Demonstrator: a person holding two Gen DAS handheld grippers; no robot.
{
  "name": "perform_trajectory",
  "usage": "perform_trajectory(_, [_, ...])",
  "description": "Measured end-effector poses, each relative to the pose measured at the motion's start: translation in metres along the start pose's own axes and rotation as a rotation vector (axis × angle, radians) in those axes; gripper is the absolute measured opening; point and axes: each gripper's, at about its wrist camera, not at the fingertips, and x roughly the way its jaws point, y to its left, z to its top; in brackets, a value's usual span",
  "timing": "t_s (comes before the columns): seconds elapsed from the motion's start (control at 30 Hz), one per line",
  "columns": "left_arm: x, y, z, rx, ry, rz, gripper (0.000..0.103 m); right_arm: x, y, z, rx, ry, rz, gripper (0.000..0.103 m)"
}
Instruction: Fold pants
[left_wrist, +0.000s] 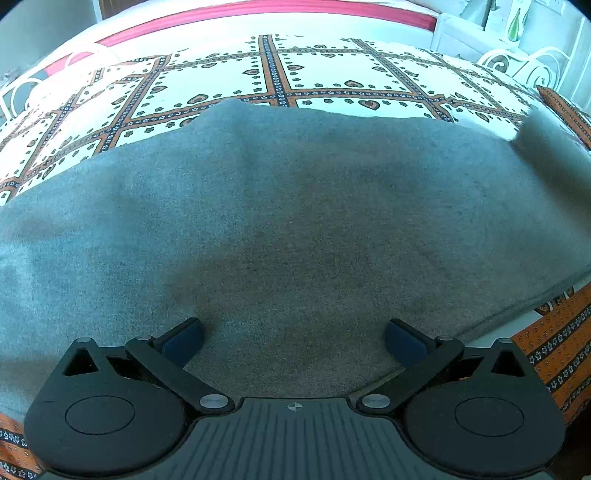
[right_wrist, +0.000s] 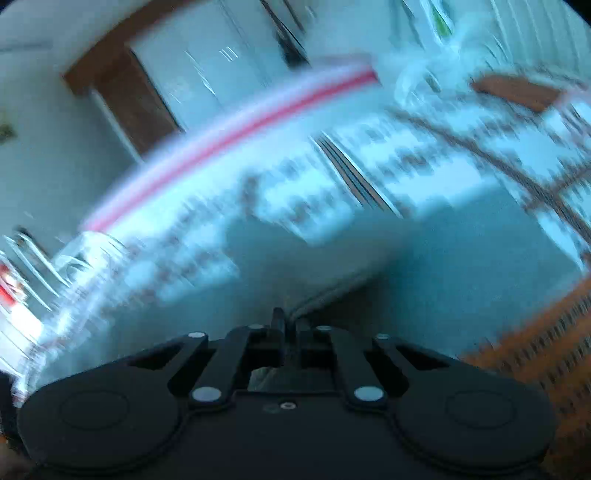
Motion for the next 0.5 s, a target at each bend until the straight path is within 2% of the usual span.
perform_trajectory(0.03, [0.000,0.000,0.000,0.000,0.000,0.001,0.103,0.012,-0.009,-0.006,0.008,0.048,-0.067,0.000])
perform_trajectory(0.1, [0.000,0.000,0.000,0.003,-0.003,0.002,0.103,0.033,-0.021,-0.012,0.048,0.125,-0.106,0.000])
perform_trajectory(0.13, [-0.001,0.000,-0.001,0.001,-0.003,0.001,0.103,0.038,-0.021,-0.014,0.042,0.135,-0.112,0.000])
perform_trajectory(0.2, [0.000,0.000,0.000,0.000,-0.002,0.001,0.103,0.041,-0.017,-0.012,0.015,0.142,-0.102,0.004])
perform_trajectory(0.23, [0.000,-0.001,-0.001,0.001,-0.002,0.003,0.103,0.039,-0.021,-0.009,0.049,0.140,-0.082,0.014])
perform_trajectory(0.27, [0.000,-0.001,-0.001,0.001,-0.002,0.004,0.103,0.034,-0.028,-0.005,0.103,0.128,-0.042,0.017])
perform_trajectory(0.37, [0.000,-0.001,0.000,0.000,-0.001,0.007,0.103,0.024,-0.045,0.008,0.220,0.074,0.003,0.018])
perform_trajectory(0.5, [0.001,-0.001,-0.001,0.001,-0.002,0.008,0.103,0.034,-0.071,0.032,0.288,0.061,-0.019,0.026])
